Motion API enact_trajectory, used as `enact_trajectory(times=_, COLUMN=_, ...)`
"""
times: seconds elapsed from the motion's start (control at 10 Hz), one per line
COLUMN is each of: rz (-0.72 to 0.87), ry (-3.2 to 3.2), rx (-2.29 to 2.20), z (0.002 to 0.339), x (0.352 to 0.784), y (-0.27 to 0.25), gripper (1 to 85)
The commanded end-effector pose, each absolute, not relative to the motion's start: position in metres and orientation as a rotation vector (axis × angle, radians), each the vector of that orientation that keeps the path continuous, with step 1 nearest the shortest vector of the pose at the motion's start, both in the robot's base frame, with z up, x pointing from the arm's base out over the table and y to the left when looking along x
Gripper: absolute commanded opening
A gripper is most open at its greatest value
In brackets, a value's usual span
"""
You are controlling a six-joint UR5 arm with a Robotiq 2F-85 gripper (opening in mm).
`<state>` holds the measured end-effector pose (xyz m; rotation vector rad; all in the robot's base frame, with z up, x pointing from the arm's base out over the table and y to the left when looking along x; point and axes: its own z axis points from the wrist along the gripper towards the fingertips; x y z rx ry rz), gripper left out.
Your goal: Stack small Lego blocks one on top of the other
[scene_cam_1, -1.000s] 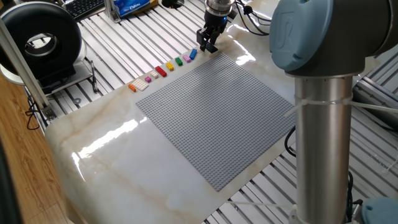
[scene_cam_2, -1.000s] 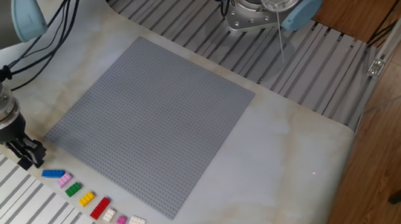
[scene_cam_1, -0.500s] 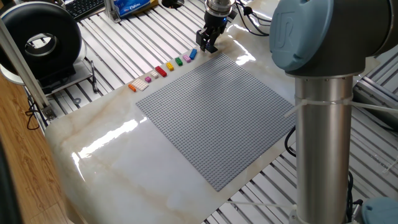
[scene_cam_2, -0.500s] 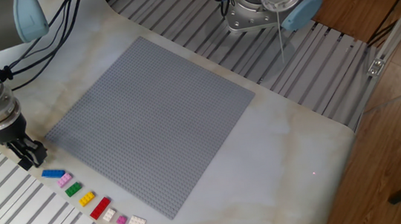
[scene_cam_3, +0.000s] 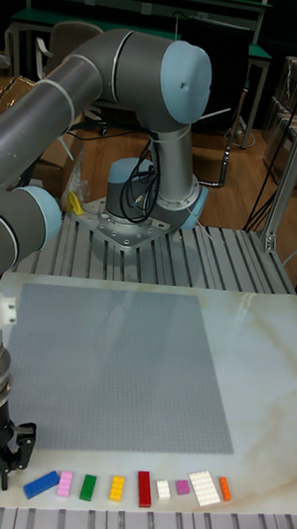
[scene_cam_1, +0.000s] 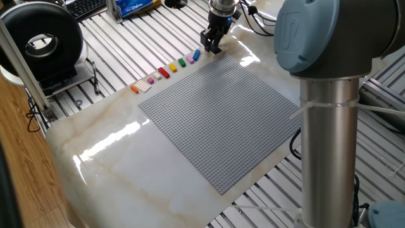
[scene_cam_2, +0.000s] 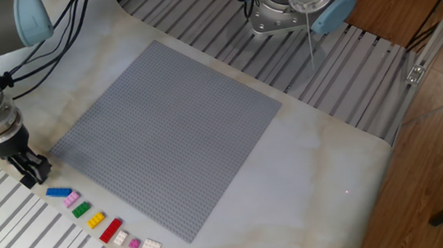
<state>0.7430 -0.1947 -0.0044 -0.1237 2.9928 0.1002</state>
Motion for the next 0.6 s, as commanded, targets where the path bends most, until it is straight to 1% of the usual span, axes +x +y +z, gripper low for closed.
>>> enact_trajectory(times=0.0, rz=0.114, ry=2.991, rx=-0.118, z=-0.0023, x=0.7441, y=-0.1946, gripper=46.0)
enact_trajectory(times=0.3, rz=0.111, ry=2.988, rx=-0.123, z=-0.0036, x=0.7452, y=-0.1960, gripper=43.3)
enact_trajectory(times=0.5, rz=0.100, ry=2.987, rx=-0.121, z=-0.0044, x=0.7456, y=-0.1966, gripper=43.0)
